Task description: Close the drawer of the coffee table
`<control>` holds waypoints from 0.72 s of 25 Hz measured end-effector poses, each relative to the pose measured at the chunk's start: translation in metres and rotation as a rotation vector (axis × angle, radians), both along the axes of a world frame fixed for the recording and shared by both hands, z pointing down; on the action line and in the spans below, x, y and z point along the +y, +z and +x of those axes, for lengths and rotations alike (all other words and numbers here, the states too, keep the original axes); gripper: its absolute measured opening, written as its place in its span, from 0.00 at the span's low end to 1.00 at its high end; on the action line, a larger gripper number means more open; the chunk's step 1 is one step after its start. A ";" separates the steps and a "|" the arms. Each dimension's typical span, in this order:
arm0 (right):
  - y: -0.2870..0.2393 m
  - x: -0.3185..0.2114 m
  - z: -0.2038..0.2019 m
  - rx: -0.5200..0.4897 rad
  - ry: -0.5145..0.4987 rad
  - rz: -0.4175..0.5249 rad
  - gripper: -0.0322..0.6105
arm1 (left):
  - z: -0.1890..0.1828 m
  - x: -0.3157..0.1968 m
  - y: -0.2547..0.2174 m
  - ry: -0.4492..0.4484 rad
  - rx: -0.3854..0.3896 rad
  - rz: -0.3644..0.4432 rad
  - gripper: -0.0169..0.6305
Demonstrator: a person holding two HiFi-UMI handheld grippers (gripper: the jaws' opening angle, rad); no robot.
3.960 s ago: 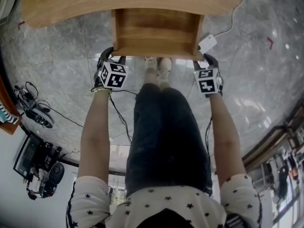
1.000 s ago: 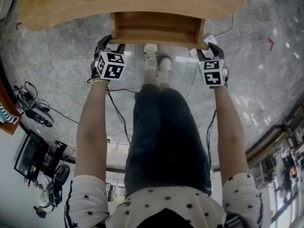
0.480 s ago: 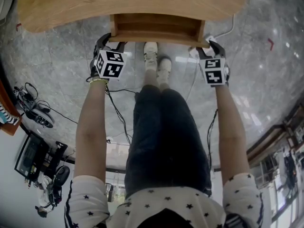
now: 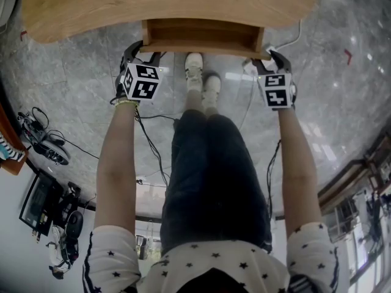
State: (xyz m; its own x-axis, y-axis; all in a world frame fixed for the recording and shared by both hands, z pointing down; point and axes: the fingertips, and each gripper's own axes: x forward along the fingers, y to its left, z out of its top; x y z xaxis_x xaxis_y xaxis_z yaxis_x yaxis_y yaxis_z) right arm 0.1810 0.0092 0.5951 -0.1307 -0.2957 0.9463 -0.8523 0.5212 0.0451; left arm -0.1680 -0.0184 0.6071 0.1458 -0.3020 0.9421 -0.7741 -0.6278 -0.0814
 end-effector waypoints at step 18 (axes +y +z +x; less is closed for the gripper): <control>-0.002 -0.020 0.002 0.005 -0.003 0.011 0.37 | 0.002 -0.020 -0.002 0.003 0.007 0.014 0.36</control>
State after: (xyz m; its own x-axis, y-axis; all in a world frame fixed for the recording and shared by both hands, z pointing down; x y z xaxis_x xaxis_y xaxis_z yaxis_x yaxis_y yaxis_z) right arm 0.1832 -0.0109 0.5929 -0.1267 -0.3056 0.9437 -0.8503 0.5234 0.0553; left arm -0.1655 -0.0387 0.6050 0.1537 -0.3144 0.9368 -0.7726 -0.6293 -0.0845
